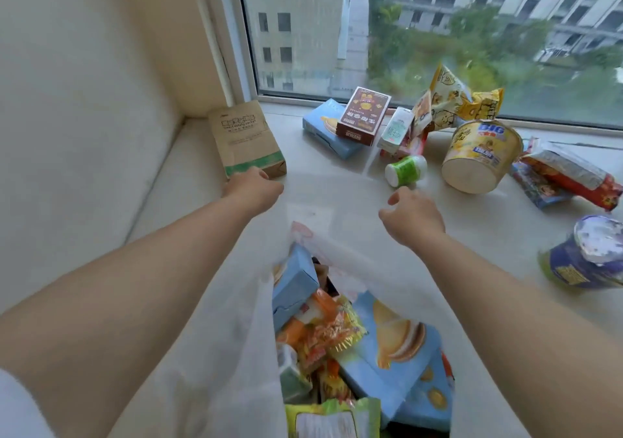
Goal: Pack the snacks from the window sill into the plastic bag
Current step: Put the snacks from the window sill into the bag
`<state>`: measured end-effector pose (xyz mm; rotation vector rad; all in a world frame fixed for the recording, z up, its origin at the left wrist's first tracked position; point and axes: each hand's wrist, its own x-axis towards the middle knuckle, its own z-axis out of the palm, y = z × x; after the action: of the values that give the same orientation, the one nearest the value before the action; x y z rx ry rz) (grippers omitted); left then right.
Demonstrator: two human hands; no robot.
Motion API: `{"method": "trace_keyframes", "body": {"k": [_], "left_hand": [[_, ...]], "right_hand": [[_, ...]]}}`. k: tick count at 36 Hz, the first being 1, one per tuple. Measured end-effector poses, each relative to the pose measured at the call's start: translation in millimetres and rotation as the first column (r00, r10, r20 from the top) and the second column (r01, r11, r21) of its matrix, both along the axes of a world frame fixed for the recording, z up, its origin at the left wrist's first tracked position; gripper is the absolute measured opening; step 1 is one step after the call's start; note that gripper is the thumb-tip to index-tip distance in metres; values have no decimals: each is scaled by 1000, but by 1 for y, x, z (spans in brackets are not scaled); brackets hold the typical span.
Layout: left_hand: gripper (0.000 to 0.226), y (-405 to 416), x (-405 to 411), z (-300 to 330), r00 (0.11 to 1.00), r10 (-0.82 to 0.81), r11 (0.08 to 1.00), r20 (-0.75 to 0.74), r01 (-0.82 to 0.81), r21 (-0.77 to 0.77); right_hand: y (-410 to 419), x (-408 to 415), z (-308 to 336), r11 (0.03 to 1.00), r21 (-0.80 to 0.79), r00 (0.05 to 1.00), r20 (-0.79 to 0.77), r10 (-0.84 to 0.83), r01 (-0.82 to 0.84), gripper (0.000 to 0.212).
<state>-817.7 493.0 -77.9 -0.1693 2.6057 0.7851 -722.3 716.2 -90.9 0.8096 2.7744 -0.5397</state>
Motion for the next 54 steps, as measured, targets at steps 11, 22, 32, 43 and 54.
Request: {"method": "trace_keyframes", "body": {"k": [11,22,32,43,54], "left_hand": [[89,27,-125,-100,988,153,953,-9,-150,-261],[116,21,-182,-160,951,258,898,-172,-302,-319],[118,14,-187,-154,908,304,900,-289,-373,-227],[121,-37,-195,-181,817,519,806,251,-566,174],[10,-6,-93,-118,770,318,669,553,-596,444]], "right_hand": [[29,-143,-84,998,-58,1000,-8,-27,27,48],[38,-255,-129,198,-854,562,126,-818,480,65],[35,-248,-135,111,-925,444,68,-893,363,59],[-12,-181,-147,479,-798,778,-21,-628,365,42],[-20,-123,-93,837,-498,958,-37,-283,228,39]]}}
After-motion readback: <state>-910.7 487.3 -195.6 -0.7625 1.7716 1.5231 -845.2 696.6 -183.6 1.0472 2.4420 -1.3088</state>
